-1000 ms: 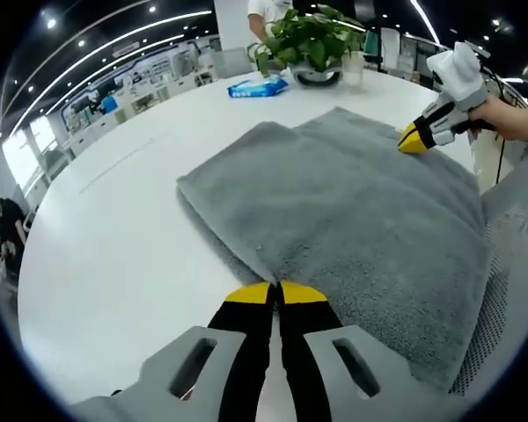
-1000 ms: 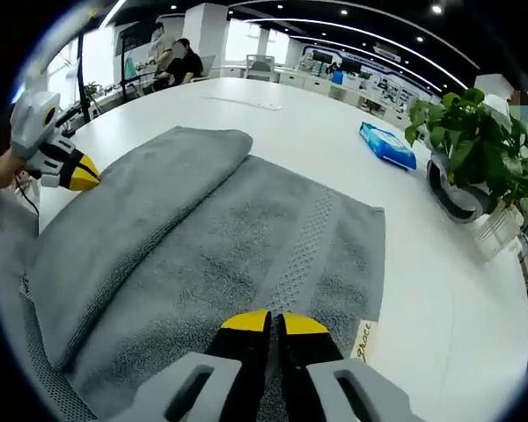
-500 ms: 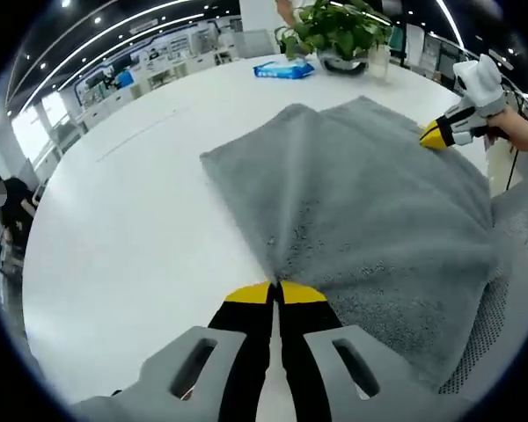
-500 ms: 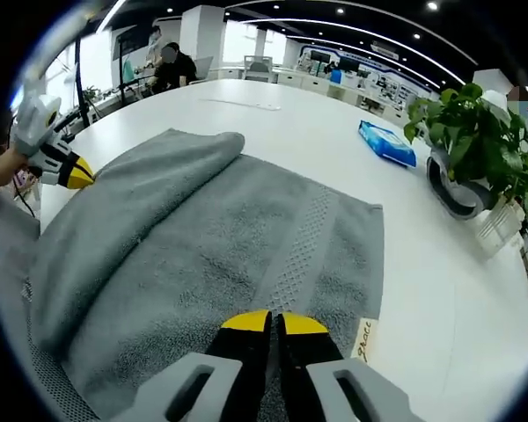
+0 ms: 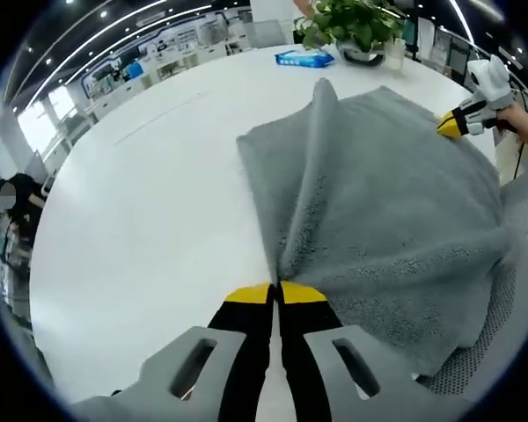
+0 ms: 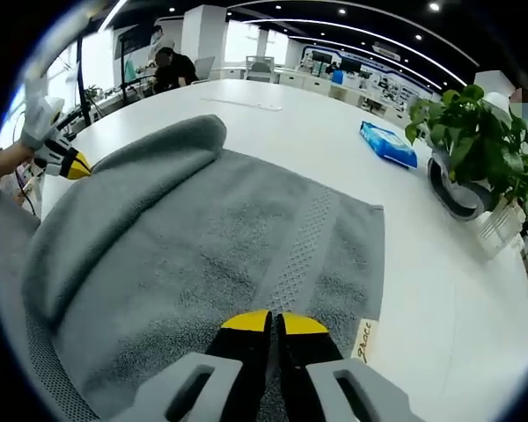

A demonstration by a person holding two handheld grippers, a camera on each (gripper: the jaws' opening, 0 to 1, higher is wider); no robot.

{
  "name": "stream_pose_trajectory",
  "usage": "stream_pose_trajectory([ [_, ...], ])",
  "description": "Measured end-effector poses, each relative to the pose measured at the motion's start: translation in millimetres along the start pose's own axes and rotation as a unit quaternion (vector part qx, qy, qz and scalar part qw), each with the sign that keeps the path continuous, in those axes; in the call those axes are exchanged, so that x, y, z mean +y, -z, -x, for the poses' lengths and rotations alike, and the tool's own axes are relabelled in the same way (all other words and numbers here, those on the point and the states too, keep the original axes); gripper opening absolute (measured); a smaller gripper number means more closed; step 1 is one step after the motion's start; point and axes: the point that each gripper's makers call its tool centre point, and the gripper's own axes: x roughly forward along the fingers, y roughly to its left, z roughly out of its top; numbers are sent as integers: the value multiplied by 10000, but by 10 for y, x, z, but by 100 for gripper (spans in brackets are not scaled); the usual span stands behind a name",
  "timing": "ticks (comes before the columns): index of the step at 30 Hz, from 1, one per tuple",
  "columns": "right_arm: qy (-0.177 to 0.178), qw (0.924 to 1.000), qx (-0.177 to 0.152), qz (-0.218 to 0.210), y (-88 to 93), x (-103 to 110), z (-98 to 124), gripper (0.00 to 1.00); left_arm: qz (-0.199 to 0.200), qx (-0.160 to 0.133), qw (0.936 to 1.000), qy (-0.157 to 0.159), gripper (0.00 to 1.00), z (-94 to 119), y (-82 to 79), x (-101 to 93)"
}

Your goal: Open the folded towel by lifting each exposed corner and separating the folded layers until the towel lies flat within the target outline without major curled edges

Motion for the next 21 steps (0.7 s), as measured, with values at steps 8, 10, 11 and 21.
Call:
stream_pose_trajectory([
  [8,-7,10000,-18,-16,-5,-8,-3,0,-112,-92,9999,-43,1,26,44,136],
  [10,-4,10000,-16,-20,-6,-9,-4,0,-121,-85,9999,-71,1,34,58,178],
  [11,33,10000,-3,3,-3,-20,-4,0,-137,-80,9998,-89,1,38,69,202],
  [21,186,9998,25,64,31,-104,13,0,-136,-85,9998,-115,1,62,112,292],
])
